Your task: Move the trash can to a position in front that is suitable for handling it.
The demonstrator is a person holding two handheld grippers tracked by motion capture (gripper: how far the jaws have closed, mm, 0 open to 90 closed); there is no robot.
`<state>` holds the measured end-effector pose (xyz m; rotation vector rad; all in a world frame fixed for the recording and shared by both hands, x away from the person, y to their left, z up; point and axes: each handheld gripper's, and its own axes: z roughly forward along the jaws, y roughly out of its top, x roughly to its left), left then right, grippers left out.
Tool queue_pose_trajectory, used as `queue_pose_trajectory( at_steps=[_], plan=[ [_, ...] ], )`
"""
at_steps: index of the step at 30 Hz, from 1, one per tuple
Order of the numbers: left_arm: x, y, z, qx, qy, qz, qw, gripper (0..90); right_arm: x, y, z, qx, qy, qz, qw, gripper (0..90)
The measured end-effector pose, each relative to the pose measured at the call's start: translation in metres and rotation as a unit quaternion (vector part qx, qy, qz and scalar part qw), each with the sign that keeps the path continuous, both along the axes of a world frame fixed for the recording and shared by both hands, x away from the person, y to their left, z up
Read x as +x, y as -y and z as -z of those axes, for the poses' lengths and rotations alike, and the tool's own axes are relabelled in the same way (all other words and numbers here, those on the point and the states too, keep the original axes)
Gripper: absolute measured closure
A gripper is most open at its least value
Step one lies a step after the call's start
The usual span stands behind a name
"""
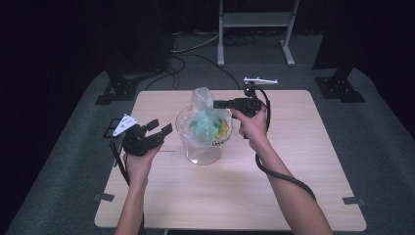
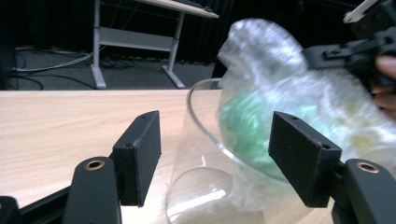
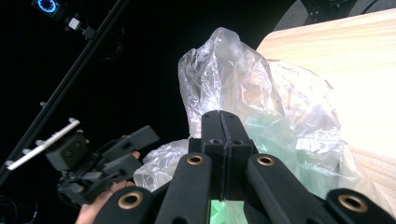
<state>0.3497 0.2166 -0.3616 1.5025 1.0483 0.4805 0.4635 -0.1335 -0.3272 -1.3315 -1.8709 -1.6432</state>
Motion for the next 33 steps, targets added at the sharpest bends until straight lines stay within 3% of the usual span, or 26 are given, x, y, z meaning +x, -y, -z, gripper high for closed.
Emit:
queue_pose_trajectory(
  at_steps=[7, 14, 20, 33],
  plan=[
    [-0.001, -0.002, 0.016, 0.009, -0.014, -0.015, 0.9998, 29.4, -0.001, 0.004, -0.006, 0.009, 0.005, 0.001, 0.9999, 90.0],
    [0.000, -0.002, 0.030, 0.002, -0.030, -0.024, 0.9993, 22.3, -0.005, 0.008, -0.019, 0.016, 0.015, 0.001, 0.9998, 90.0],
    [-0.001, 0.000, 0.036, 0.019, -0.038, -0.026, 0.9988, 16.9, -0.009, 0.014, -0.030, 0.021, 0.027, 0.000, 0.9994, 90.0],
    [-0.002, 0.000, 0.048, 0.019, -0.051, -0.027, 0.9981, 9.8, -0.016, 0.037, -0.048, 0.034, 0.046, 0.007, 0.9983, 90.0]
  ],
)
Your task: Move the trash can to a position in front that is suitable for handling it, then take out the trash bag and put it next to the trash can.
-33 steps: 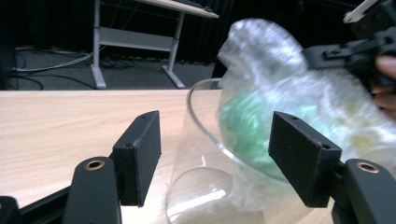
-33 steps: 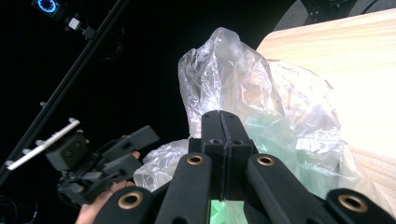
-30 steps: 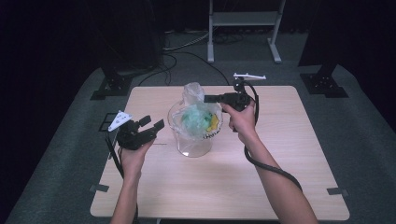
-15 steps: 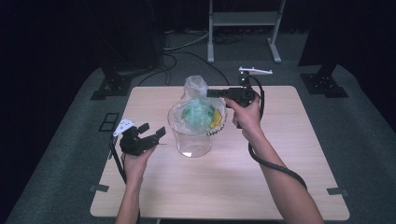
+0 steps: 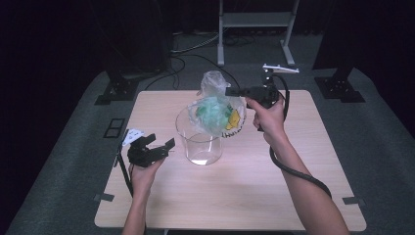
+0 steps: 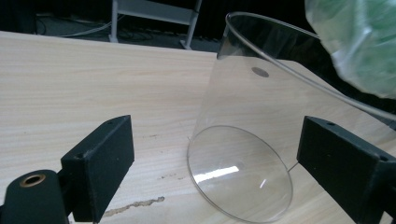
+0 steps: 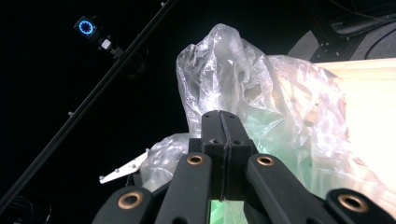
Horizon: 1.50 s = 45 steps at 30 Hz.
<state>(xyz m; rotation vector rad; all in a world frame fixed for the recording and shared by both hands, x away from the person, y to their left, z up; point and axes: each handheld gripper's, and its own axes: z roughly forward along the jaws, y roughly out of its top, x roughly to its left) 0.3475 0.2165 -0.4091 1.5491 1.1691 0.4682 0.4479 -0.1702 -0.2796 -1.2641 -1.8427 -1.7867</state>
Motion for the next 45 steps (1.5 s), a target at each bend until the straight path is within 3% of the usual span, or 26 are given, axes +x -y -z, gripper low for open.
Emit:
queue_pose_trajectory(
  at_steps=[20, 45],
  plan=[
    [0.000, 0.001, 0.003, -0.003, -0.005, -0.001, 1.0000, 7.2, -0.006, 0.038, -0.012, 0.000, 0.010, 0.028, 0.9996, 90.0],
    [0.001, 0.003, 0.001, -0.002, 0.000, 0.004, 1.0000, 7.2, -0.009, 0.074, -0.006, -0.006, 0.004, 0.059, 0.9983, 90.0]
  ],
)
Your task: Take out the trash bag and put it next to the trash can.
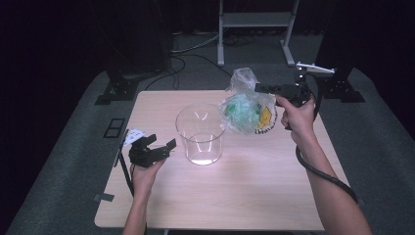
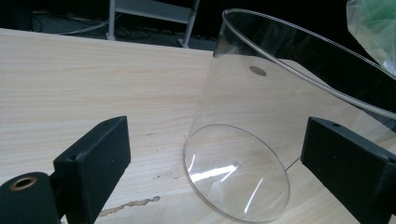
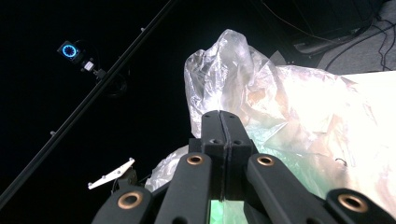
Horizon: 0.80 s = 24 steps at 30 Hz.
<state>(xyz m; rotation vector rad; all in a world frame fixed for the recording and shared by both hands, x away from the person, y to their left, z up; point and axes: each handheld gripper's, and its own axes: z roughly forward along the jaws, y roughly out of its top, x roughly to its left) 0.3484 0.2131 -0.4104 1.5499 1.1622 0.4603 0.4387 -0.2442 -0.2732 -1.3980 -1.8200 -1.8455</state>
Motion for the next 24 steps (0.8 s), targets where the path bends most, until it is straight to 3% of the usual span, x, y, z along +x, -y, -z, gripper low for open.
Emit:
queue_pose_trajectory(
  at_steps=[10, 24],
  plan=[
    [0.001, 0.002, 0.001, 0.004, -0.003, 0.002, 1.0000, 7.2, -0.002, 0.015, 0.004, -0.004, -0.003, 0.016, 0.9999, 90.0],
    [0.001, 0.001, 0.002, 0.003, -0.003, 0.000, 1.0000, 7.2, 0.000, 0.026, 0.027, -0.014, -0.022, 0.029, 0.9992, 90.0]
  ],
)
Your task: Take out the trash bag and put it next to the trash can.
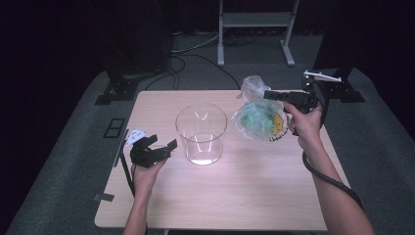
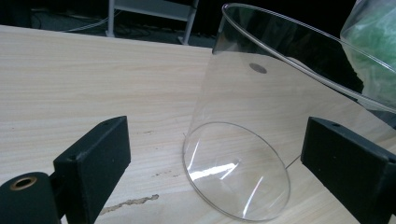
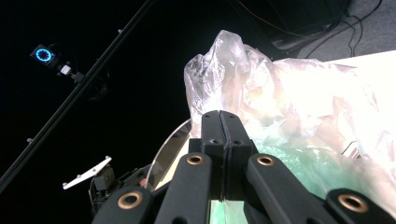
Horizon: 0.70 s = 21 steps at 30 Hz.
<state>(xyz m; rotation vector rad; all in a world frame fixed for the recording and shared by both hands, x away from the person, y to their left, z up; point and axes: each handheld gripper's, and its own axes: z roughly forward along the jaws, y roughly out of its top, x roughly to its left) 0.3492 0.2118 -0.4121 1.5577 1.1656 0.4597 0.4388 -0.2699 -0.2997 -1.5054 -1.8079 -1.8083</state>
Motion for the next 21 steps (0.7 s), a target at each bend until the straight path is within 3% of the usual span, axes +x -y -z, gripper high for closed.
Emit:
queue_pose_trajectory(
  at_steps=[21],
  plan=[
    [0.000, -0.001, 0.000, -0.002, -0.003, -0.002, 1.0000, 7.2, 0.009, 0.001, 0.054, -0.012, -0.046, 0.012, 0.9988, 90.0]
  ],
)
